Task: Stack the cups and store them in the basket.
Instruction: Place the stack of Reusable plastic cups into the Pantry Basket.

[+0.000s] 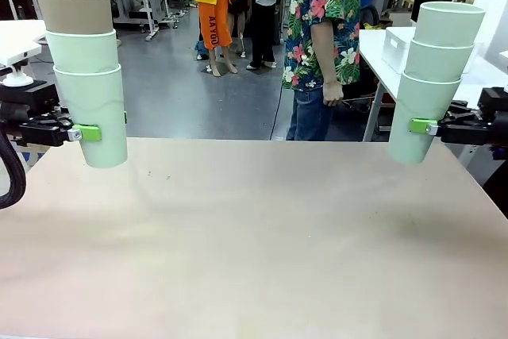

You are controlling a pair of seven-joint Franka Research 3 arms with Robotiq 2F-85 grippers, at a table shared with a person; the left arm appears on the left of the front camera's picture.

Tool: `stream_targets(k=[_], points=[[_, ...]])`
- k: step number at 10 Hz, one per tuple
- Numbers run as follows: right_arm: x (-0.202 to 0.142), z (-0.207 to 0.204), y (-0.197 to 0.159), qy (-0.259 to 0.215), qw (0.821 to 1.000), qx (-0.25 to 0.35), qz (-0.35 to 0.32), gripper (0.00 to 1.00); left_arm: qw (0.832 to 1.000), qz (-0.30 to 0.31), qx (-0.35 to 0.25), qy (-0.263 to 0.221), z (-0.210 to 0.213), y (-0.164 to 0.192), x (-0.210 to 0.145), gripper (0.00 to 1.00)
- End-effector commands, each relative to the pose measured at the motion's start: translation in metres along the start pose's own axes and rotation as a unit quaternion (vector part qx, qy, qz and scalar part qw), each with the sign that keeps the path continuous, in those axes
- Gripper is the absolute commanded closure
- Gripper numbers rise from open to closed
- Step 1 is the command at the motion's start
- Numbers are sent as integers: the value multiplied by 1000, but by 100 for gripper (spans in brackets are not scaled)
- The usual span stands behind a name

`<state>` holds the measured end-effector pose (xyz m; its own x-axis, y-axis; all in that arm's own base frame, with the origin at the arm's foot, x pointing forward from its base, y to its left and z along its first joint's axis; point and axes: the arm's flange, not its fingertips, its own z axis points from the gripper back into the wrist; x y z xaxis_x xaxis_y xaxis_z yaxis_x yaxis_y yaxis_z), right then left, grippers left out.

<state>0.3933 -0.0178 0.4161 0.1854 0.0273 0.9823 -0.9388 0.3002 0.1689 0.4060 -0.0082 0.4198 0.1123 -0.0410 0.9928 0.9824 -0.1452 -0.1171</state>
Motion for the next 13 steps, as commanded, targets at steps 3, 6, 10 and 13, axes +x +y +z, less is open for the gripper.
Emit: stream_targets(k=[3,6,10,13], points=[[5,0,-2,1,1000,1,7,13,1000,-4,-1,-2,0,-1,4,16],[5,0,-2,1,1000,1,7,13,1000,-4,-1,-2,0,-1,4,16],[5,0,-2,1,1000,1,7,13,1000,-4,-1,-2,0,-1,4,16],[5,0,-2,1,1000,1,7,13,1000,-4,-1,-2,0,-1,4,16]])
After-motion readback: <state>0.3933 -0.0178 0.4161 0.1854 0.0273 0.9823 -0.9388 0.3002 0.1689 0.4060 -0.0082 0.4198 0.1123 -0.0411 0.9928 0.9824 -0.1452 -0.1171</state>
